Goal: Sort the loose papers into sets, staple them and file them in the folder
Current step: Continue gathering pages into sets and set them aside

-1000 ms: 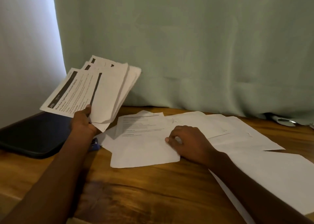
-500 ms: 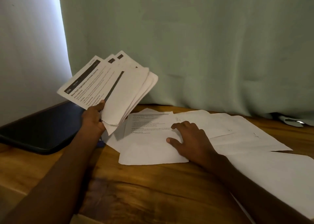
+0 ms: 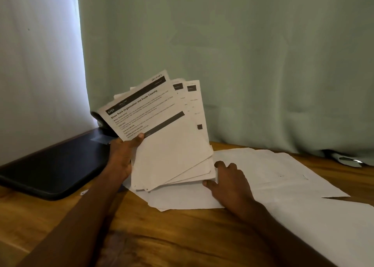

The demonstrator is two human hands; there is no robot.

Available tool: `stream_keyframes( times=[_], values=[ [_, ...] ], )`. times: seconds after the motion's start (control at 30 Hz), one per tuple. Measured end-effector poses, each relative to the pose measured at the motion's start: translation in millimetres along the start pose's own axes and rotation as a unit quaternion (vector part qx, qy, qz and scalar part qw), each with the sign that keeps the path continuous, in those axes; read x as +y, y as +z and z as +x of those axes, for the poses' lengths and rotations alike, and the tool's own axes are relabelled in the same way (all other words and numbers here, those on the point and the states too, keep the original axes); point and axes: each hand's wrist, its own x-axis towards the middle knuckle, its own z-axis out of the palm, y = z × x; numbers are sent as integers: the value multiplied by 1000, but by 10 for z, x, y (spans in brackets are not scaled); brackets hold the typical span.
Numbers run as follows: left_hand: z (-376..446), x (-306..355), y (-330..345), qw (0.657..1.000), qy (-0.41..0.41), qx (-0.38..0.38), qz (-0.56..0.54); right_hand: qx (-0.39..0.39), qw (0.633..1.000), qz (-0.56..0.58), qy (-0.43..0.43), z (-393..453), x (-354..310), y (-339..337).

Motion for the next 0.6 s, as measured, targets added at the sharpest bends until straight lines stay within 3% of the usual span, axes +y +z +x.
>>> stream_keyframes(
  times=[0.43,0.6],
  values=[
    [48,46,-77,999,4,35,-7,-39,975,192,100,107,65,-161],
    [54,-6,-85,1000,-13,23,4,46,939,320,122,154,196,-194]
  ],
)
